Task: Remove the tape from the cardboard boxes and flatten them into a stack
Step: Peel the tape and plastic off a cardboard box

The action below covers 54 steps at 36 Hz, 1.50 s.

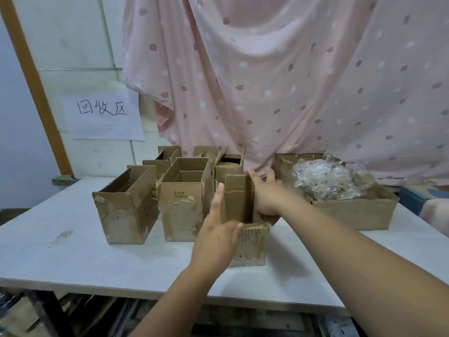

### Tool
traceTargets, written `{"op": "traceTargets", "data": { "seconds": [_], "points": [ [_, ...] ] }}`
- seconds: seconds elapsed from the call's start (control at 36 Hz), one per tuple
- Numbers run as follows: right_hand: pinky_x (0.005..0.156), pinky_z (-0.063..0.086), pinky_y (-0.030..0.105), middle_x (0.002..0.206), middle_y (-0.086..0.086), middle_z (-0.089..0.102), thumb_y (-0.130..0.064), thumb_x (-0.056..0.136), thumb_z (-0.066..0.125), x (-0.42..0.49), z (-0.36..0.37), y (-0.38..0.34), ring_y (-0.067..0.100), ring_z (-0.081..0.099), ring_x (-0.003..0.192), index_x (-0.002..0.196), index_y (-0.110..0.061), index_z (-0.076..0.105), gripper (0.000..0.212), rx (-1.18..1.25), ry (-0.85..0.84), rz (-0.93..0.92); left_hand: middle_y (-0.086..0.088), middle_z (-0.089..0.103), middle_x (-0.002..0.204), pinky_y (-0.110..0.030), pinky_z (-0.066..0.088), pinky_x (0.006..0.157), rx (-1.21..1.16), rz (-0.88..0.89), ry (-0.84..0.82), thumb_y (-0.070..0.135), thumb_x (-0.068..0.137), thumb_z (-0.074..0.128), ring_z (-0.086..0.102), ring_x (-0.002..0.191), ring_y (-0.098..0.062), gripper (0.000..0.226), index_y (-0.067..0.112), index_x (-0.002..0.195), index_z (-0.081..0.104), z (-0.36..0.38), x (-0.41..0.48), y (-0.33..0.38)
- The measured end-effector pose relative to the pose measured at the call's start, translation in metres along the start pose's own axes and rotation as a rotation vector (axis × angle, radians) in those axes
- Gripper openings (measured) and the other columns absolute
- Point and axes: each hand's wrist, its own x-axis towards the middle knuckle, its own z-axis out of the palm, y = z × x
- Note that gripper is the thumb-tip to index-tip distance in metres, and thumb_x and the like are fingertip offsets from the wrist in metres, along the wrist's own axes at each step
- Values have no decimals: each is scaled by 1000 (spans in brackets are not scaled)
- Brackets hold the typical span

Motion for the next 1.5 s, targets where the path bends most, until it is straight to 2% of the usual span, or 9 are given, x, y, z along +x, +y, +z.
{"op": "traceTargets", "data": {
  "seconds": [0.17, 0.47, 0.56, 0.64, 0.89, 1.0, 1.11, 1.28, 1.5],
  "points": [
    [102, 34, 45, 158, 3, 10, -16, 74, 70, 13, 3, 1, 28, 32, 136, 149, -27, -17, 117, -214, -5, -48, 17, -31, 151, -25, 42, 67, -1, 38, 109, 42, 94, 39, 60, 98, -13, 43, 19, 68, 64, 6, 0, -1],
    [105, 34, 45, 142, 8, 35, -23, 88, 55, 22, 12, 13, 34, 32, 127, 137, -34, 44, 52, -230, -58, -207, 1, -8, 156, -24, 51, 76, -79, -24, 189, 31, 90, 59, 58, 109, -18, 13, 30, 97, 69, 16, -5, 2],
    [105, 32, 41, 139, 10, 41, -19, 88, 49, 22, 16, 16, 33, 37, 126, 135, -32, 48, 49, -228, -49, -222, 10, -10, 155, -16, 45, 72, -199, -46, 223, 21, 91, 58, 50, 119, -13, 67, 51, 140, 24, 20, -6, 6],
    [97, 40, 33, 132, 5, 53, -14, 86, 48, 19, 15, 14, 26, 47, 120, 131, -33, 54, 49, -145, -4, -224, 13, 18, 155, -22, 42, 89, -223, -23, 140, 24, 95, 49, 35, 133, -10, 87, 58, 135, -21, 15, -4, 11],
    [79, 53, 28, 112, 4, 64, 1, 88, 48, 16, 18, 15, 21, 62, 103, 92, -23, 65, 29, 1152, 250, -84, 10, 30, 152, -22, 18, 112, 7, -71, -110, 75, 80, 21, 14, 143, -7, 84, 24, 145, 34, 13, 8, 3],
    [87, 34, 18, 113, -1, 49, -5, 84, 55, 3, 47, 10, 10, 44, 110, 96, -28, 59, 26, 766, 310, -178, 8, 44, 138, -24, 30, 105, -51, -77, -39, 88, 66, 6, 29, 136, -12, 102, 23, 137, 40, 9, 5, 6],
    [91, 40, 25, 115, -4, 47, -13, 84, 63, -2, 63, 12, 13, 47, 113, 92, -24, 58, 15, 993, 280, -90, 4, 48, 128, -26, 40, 96, -51, -49, -25, 68, 80, 36, 39, 123, -15, 76, 34, 147, 21, 14, 3, 8],
    [110, 31, 31, 137, -9, 38, -14, 93, 53, -5, 71, 10, 9, 36, 132, 104, -27, 66, 22, 1091, 247, -41, -3, 63, 105, -30, 57, 61, 234, 51, 32, 69, 58, 69, 62, 107, -28, 71, 28, 116, 62, 23, -1, 6],
    [78, 46, 20, 119, -3, 57, -36, 102, 34, -26, 91, 13, 11, 56, 105, 137, -37, 38, 35, 1451, 179, 52, 0, 62, 104, -26, 51, 46, 176, -67, 113, 66, 52, 76, 60, 107, -24, 57, 31, 95, 66, 25, -1, 16]
  ]
}}
